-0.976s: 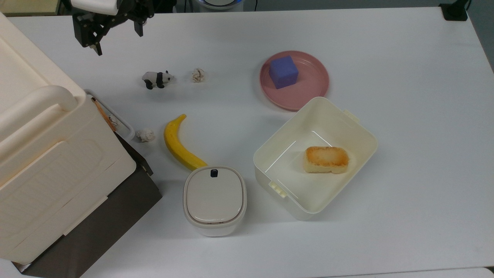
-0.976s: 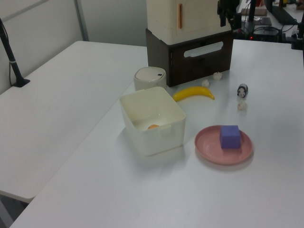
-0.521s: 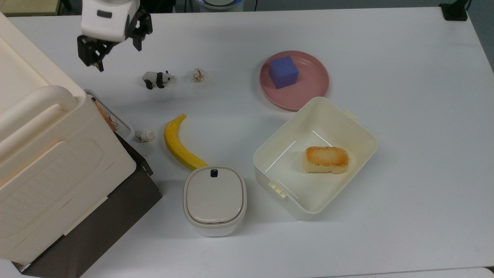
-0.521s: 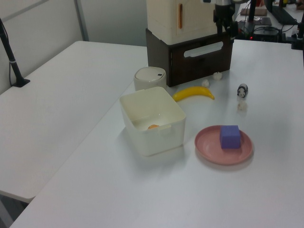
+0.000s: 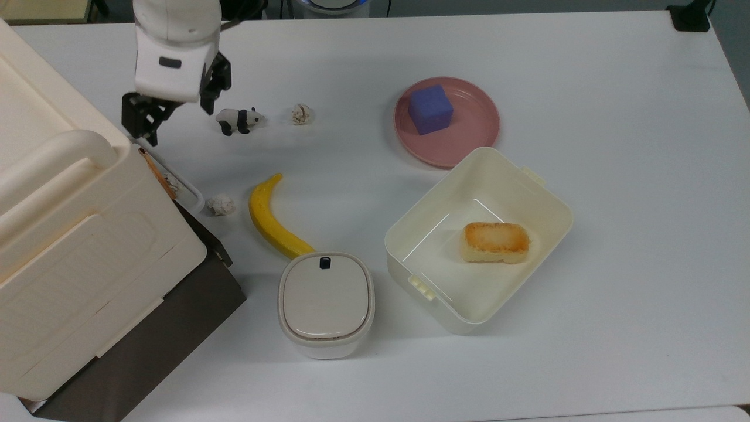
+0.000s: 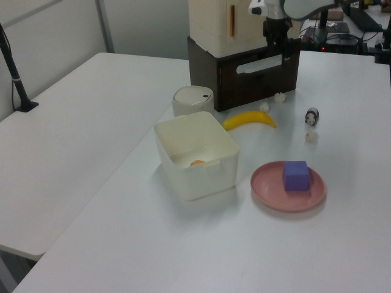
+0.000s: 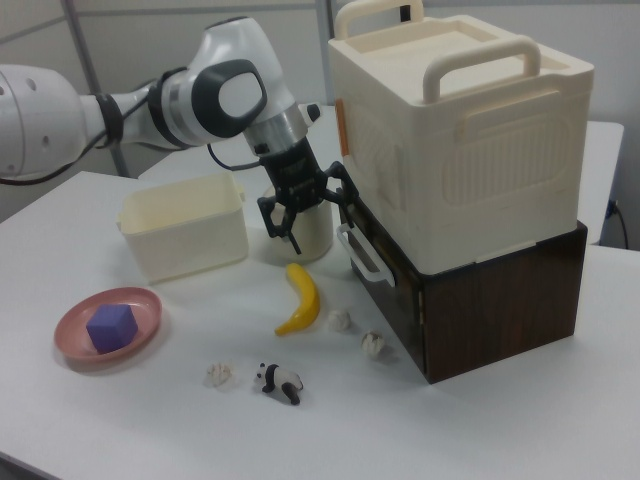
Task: Slide the drawer open
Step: 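Lower the gripper and hook it onto the drawer's white handle, then pull the drawer handle outward away from the wooden unit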
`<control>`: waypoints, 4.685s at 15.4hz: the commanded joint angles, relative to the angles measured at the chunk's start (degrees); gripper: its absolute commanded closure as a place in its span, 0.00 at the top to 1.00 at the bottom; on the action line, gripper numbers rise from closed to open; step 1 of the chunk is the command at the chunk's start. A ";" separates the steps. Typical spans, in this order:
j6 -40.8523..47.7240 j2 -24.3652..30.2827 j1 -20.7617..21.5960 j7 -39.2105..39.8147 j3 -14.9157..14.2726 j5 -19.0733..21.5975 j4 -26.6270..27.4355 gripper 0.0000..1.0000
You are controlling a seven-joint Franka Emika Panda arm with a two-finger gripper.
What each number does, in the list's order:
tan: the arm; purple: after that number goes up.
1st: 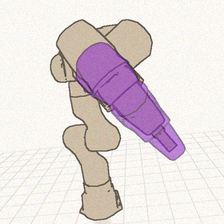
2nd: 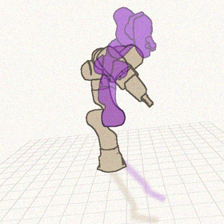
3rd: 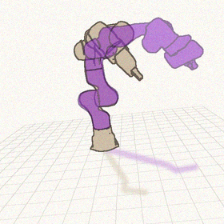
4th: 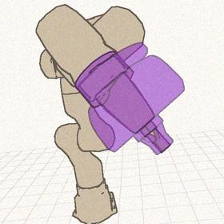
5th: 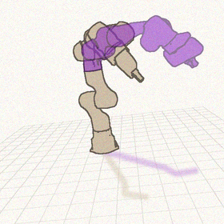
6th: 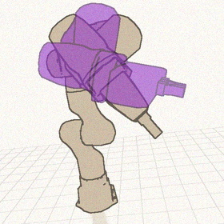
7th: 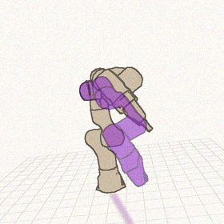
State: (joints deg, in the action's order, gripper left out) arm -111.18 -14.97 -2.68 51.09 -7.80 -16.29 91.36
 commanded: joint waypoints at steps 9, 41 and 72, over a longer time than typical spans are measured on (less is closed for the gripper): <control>-2.46 -4.37 0.75 -5.39 0.67 -7.00 -1.01 1.00; 6.33 -4.72 0.84 -8.99 6.47 -6.74 0.40 1.00; 19.34 -1.29 0.49 -9.08 12.54 -1.55 -0.21 1.00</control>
State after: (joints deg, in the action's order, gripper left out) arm -92.86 -18.04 -2.43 43.33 4.69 -19.04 90.05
